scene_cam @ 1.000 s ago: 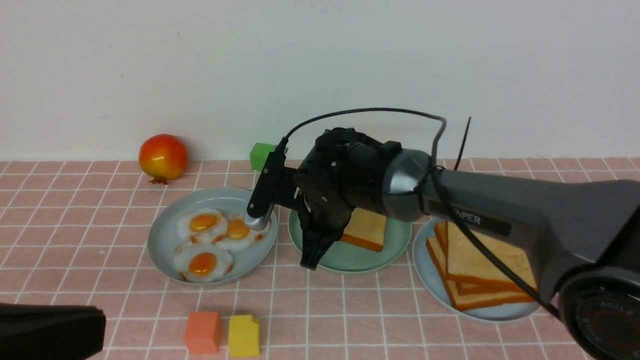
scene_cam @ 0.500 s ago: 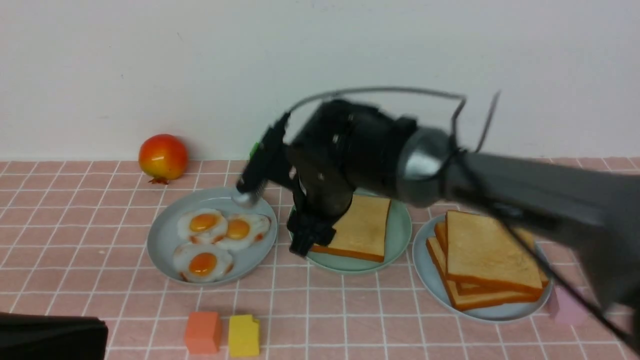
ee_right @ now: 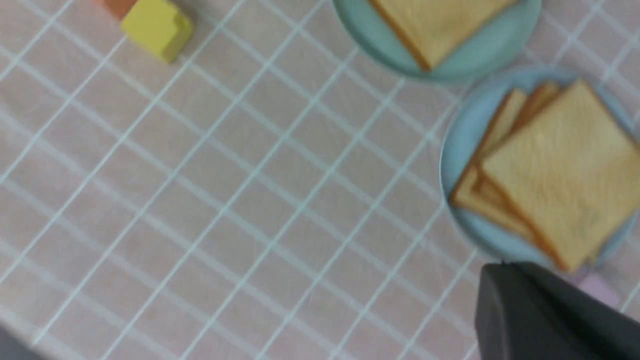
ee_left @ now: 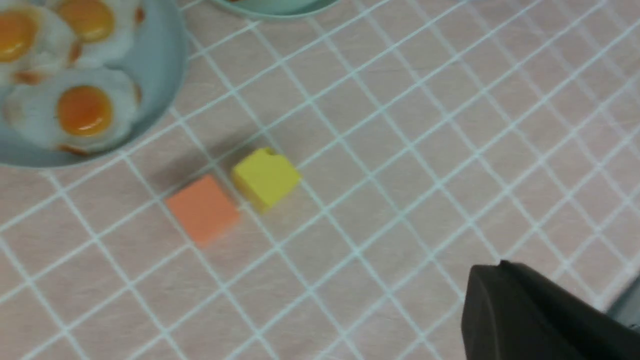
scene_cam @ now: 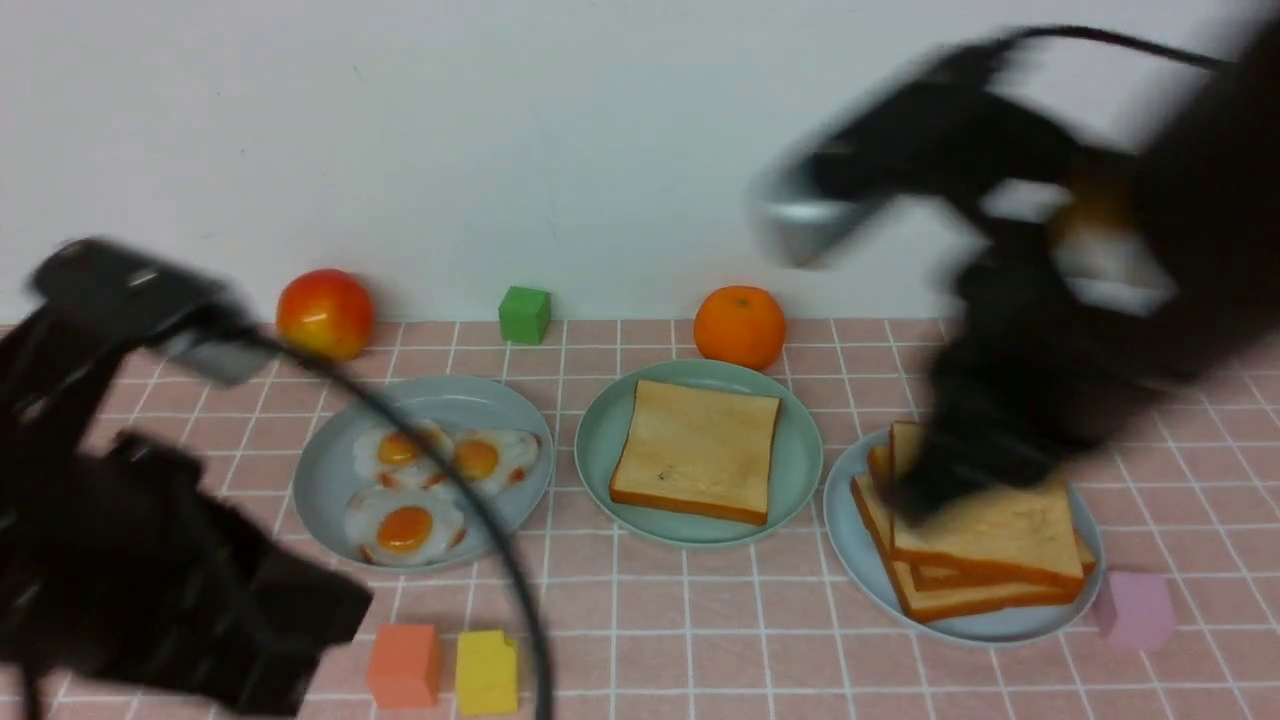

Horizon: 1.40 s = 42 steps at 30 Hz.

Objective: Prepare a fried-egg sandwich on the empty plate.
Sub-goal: Grab a fried egg with your left arm

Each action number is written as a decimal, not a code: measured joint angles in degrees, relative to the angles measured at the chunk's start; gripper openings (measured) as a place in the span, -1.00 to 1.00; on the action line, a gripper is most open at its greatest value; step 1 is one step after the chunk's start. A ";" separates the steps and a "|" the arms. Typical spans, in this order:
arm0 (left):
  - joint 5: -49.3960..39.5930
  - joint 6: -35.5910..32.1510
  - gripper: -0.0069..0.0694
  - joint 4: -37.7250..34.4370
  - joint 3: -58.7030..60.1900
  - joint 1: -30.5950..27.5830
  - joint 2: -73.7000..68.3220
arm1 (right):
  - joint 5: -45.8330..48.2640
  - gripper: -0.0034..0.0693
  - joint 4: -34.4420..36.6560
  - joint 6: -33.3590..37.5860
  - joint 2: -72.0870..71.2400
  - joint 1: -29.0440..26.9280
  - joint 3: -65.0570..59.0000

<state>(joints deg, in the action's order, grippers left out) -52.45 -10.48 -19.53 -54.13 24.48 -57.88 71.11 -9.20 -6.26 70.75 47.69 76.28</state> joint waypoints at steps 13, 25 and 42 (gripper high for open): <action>8.24 -0.36 -0.79 10.50 -11.12 -2.89 -29.41 | -1.32 -0.88 5.42 -5.64 -29.25 0.00 -16.76; 11.38 -10.62 -0.10 15.99 -24.72 -8.25 -47.92 | -1.20 -0.87 5.84 -4.48 -30.87 0.00 -17.41; 21.12 -14.20 0.17 26.53 -24.92 -8.25 -57.09 | -3.38 -0.86 8.68 -4.37 -30.87 0.00 -17.41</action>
<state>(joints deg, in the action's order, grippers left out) -31.33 -24.68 7.00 -79.05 16.22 -114.98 67.73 -0.51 -10.63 39.89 47.69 58.87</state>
